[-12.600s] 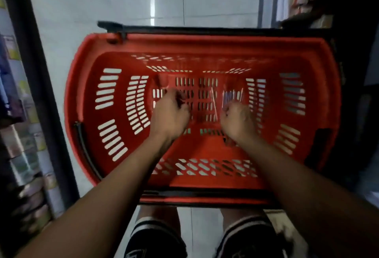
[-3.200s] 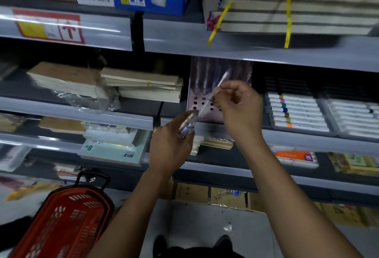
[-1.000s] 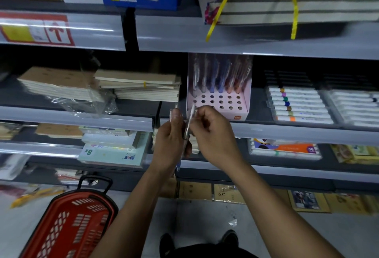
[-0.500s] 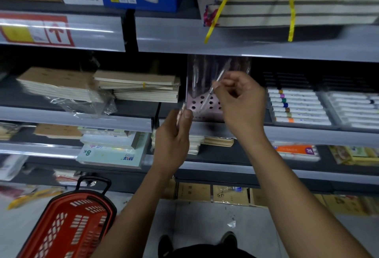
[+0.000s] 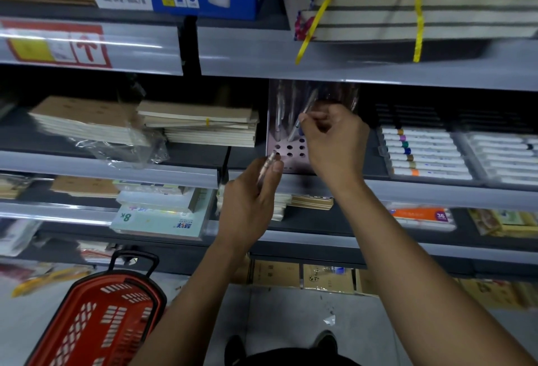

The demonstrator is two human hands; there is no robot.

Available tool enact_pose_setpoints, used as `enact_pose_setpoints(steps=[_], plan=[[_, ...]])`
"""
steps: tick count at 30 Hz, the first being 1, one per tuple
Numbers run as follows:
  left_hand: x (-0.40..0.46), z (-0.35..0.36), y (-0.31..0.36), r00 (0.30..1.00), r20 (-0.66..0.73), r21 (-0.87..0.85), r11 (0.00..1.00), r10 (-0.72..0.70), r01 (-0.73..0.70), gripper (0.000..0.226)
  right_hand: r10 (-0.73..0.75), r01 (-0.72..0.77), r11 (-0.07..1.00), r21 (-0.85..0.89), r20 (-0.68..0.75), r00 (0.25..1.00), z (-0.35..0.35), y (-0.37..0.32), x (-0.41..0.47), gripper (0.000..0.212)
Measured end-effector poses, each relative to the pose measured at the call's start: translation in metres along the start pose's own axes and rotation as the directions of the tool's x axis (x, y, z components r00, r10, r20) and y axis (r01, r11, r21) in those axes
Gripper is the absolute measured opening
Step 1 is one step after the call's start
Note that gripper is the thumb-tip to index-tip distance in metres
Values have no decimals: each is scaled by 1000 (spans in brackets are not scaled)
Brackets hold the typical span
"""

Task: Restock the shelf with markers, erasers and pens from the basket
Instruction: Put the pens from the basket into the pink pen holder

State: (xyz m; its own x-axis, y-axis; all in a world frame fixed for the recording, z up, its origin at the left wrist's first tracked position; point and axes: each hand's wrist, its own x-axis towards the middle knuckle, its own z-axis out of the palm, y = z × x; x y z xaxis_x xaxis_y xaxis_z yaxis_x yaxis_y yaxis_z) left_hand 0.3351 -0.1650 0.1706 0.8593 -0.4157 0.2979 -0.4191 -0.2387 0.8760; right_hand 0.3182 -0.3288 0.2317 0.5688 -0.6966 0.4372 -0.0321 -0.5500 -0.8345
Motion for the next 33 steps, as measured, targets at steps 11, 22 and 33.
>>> enact_pose_setpoints(steps=[11, 22, 33], plan=[[3, 0, 7, 1000, -21, -45, 999, 1, -2, 41, -90, 126, 950, -286, 135, 987, 8, -10, 8, 15], [0, 3, 14, 980, 22, -374, 908, -197, 191, 56, -81, 126, 959, -253, 180, 980, 5, -2, -3, 9], [-5, -6, 10, 939, 209, -688, 642, -273, 340, 26, -113, 97, 992, 80, 230, 966, -12, 7, -61, 10]])
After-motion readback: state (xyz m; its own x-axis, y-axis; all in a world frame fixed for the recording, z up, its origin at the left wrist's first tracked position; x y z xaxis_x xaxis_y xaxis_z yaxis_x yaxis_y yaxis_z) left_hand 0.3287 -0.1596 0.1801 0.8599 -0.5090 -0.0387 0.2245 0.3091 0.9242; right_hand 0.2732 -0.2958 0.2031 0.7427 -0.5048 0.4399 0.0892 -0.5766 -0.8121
